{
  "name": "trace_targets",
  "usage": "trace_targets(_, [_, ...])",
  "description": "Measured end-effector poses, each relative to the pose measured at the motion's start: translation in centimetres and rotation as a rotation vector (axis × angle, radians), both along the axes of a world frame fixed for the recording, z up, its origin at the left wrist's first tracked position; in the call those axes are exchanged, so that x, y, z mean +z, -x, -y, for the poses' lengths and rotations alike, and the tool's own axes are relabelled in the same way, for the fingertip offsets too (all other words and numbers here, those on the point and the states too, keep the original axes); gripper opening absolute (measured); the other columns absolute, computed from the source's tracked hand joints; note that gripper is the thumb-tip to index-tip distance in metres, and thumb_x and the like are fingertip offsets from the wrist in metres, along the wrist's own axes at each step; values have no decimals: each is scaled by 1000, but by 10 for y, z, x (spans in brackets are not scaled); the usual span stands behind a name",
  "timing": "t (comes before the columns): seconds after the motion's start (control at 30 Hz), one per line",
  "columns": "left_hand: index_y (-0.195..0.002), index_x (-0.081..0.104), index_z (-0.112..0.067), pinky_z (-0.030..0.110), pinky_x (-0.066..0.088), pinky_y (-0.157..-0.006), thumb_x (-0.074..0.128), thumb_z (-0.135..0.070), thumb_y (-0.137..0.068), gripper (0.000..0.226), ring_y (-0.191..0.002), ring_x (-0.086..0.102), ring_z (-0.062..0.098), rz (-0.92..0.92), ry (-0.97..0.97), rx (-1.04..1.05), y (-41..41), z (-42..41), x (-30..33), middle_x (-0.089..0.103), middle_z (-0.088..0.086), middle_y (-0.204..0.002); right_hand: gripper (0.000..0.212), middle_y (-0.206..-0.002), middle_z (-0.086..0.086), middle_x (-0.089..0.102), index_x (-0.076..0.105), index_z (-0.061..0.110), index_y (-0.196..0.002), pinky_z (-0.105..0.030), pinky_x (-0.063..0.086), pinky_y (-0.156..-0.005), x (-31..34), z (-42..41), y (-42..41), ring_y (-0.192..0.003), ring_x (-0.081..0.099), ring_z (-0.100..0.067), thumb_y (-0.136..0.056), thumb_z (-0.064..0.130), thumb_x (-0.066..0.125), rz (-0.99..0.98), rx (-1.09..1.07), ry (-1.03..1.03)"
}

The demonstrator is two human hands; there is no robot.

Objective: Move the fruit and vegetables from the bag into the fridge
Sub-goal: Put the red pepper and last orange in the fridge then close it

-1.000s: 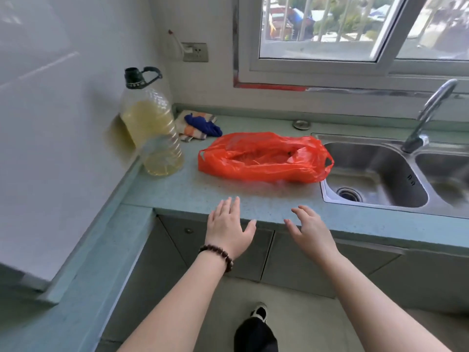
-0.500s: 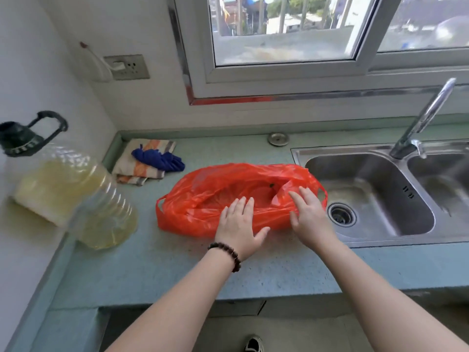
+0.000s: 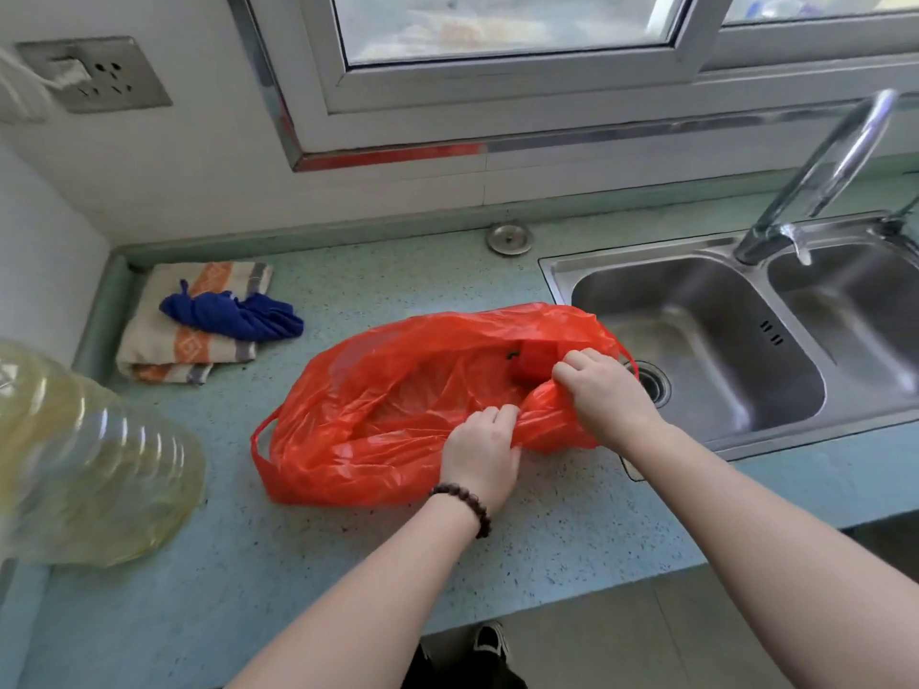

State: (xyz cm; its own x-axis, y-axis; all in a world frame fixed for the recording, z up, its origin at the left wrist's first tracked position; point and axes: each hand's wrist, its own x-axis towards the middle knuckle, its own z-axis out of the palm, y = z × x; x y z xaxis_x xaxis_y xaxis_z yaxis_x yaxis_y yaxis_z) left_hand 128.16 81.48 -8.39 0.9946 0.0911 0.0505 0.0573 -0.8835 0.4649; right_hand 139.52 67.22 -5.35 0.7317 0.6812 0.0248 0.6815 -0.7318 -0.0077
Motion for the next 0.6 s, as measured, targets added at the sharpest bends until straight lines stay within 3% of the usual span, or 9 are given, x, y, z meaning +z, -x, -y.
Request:
trace_targets(0.07, [-107, 61, -15, 35, 52, -70, 63, -17, -79, 28, -85, 61, 25, 75, -4, -30, -4, 4, 0, 65, 3, -94, 25, -71, -9, 59, 61, 10, -75, -36, 49, -58, 1, 13, 2, -67, 58, -31, -73, 12, 36, 59, -21, -40])
trace_targets(0.13, [-101, 63, -15, 33, 53, -63, 68, -14, -73, 28, -77, 61, 23, 132, -15, -60, -10, 10, 0, 65, 2, -86, 17, -69, -7, 59, 60, 12, -72, -33, 49, -57, 2, 29, 7, -65, 58, -29, -73, 11, 43, 78, -69, -47])
trace_targets(0.23, [-99, 64, -15, 32, 53, -59, 70, -11, -71, 30, -74, 60, 23, 176, -15, -131, -14, 21, -2, 64, 2, -85, 11, -72, -8, 58, 59, 10, -74, -35, 47, -60, -5, 52, 14, -69, 57, -31, -72, 1, 64, 23, -176, -82])
trace_targets(0.43, [-96, 65, -16, 32, 52, -56, 70, -8, -69, 29, -73, 59, 23, 96, -5, -228, -5, 32, -23, 64, 1, -86, 7, -85, -10, 60, 60, 6, -86, -42, 46, -69, -33, 74, 35, -83, 55, -33, -87, 9, 53, -167, -339, -79])
trace_targets(0.53, [-101, 65, -17, 34, 54, -64, 69, -23, -76, 26, -82, 61, 23, 44, -30, -243, 1, 28, -32, 65, 1, -93, 14, -94, -8, 62, 62, 8, -95, -39, 46, -75, -41, 71, 45, -90, 56, -31, -90, 14, 50, -230, -376, -92])
trace_targets(0.6, [-105, 65, -16, 35, 54, -73, 59, -38, -84, 31, -90, 61, 22, 123, -39, -231, 3, 24, -29, 65, 1, -99, 15, -96, -8, 63, 63, 8, -99, -40, 49, -78, -40, 69, 48, -93, 57, -31, -88, 14, 54, -183, -385, -180])
